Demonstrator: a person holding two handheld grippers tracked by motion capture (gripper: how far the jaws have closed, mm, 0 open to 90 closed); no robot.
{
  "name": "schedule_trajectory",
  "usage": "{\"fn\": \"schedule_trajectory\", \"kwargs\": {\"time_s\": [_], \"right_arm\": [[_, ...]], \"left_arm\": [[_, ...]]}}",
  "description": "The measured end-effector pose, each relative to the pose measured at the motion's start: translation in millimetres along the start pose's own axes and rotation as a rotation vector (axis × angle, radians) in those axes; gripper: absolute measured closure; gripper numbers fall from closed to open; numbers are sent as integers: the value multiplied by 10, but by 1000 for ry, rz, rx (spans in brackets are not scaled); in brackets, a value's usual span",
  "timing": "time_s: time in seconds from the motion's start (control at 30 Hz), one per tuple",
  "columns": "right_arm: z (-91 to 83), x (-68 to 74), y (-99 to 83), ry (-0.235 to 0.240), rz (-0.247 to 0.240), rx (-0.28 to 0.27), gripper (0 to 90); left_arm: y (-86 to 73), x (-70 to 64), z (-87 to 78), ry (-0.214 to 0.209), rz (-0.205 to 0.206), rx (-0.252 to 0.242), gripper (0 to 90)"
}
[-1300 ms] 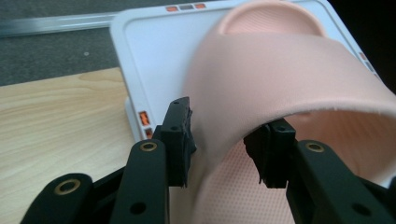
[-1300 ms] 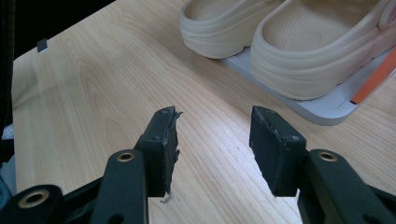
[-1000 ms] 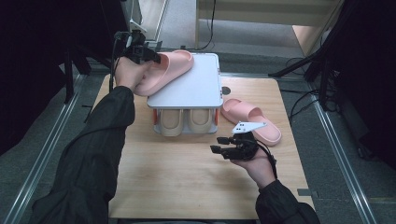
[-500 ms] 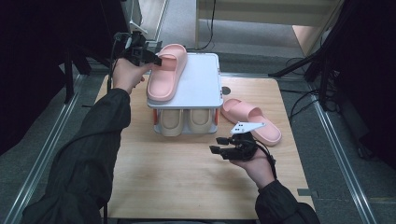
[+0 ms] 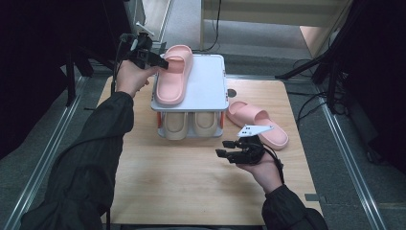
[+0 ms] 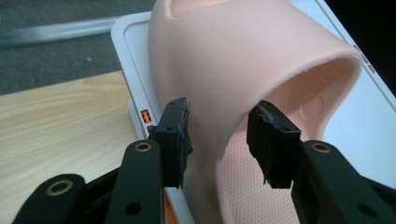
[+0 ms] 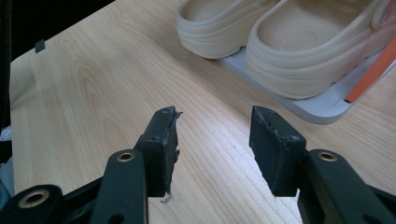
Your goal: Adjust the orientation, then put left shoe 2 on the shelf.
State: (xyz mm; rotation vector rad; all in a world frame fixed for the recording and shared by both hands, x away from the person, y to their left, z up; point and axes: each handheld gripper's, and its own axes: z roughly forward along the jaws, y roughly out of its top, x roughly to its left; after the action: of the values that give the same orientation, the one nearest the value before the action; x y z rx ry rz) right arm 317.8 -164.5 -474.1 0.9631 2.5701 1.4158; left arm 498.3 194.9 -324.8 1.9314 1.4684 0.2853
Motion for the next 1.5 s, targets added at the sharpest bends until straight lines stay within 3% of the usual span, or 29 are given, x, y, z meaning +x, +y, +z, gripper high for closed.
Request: {"fn": "schedule_trajectory", "kwargs": {"time_s": [0.27,0.5,0.77,0.83,0.9,1.07,1.13,1.17,1.3,1.5], "right_arm": [[-83,-63,11,-18,5,-29,522],[-186,-196,17,-52,25,-50,524],[-276,-424,-4,-103,44,-53,537],[-296,-483,-10,-109,56,-53,550],[-308,-544,-19,-118,61,-51,563],[-300,-719,-51,-138,77,-22,635],[-293,-772,-58,-142,73,-10,709],[-294,-792,-58,-157,60,-13,733],[-331,-906,-61,-157,94,-43,848],[-344,-1109,-101,-214,112,-9,900]], "left_arm": [[-140,-14,-273,-32,44,-17,537],[-388,70,-504,-81,55,-45,502],[-729,196,-594,-127,52,-57,467],[-813,223,-616,-152,70,-81,451],[-893,242,-627,-150,73,-73,443],[-1106,301,-637,-160,69,-71,435],[-1186,334,-636,-161,60,-75,432],[-1224,349,-635,-160,56,-80,431],[-1379,399,-615,-160,62,-85,419],[-1594,432,-567,-161,56,-85,411]]}}
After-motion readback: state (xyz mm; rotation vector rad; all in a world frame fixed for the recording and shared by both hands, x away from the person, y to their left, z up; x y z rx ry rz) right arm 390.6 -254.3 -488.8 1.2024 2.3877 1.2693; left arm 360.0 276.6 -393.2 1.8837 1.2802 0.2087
